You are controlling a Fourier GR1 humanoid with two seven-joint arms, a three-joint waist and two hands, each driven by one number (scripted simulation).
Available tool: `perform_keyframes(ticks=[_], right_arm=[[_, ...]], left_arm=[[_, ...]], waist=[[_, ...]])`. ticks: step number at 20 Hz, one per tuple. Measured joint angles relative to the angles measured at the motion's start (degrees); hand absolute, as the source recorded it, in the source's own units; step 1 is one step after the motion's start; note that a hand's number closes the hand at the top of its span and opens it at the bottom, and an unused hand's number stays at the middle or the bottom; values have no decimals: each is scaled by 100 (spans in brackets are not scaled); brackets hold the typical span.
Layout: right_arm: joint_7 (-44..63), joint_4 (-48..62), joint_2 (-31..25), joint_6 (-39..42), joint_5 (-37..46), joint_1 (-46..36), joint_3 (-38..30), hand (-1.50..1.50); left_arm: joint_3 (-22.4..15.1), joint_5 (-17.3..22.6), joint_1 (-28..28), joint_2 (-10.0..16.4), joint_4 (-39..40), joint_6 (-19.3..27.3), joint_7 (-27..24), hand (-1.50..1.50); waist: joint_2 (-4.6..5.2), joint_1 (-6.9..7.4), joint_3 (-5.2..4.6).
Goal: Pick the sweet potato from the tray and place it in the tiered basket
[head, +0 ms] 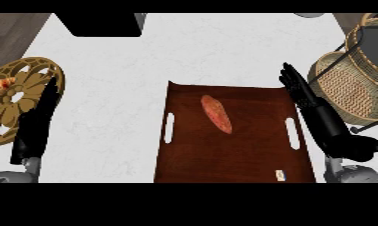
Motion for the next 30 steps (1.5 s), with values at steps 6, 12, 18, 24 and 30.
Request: perform_keyframes(ticks=[6, 12, 18, 24, 30], right_arm=[[634, 719, 1007, -321, 340, -1013, 788, -150], [504, 1975, 1604, -1250, 296, -1785, 1573, -150], [196, 2640, 1674, -1581, 549, -2794, 1890, -150], [1701, 2373, 730, -960, 1486, -3802, 2448, -150], [3272, 2146, 117, 608, 2031, -4738, 3293, -150]], left_arm=[[-490, 198, -376, -530, -276, -550, -308, 0], [-923, 494, -613, -1042, -177, -1160, -519, 0], [-933, 500, -611, -1218, 41, -1330, -668, 0], [-773, 622, -604, -1122, 138, -1471, -652, 0], [-729, 619, -629, -1158, 258, -1470, -691, 0]], waist=[[260, 116, -51], [341, 199, -54], [287, 43, -54], [191, -118, -76], [155, -165, -86]])
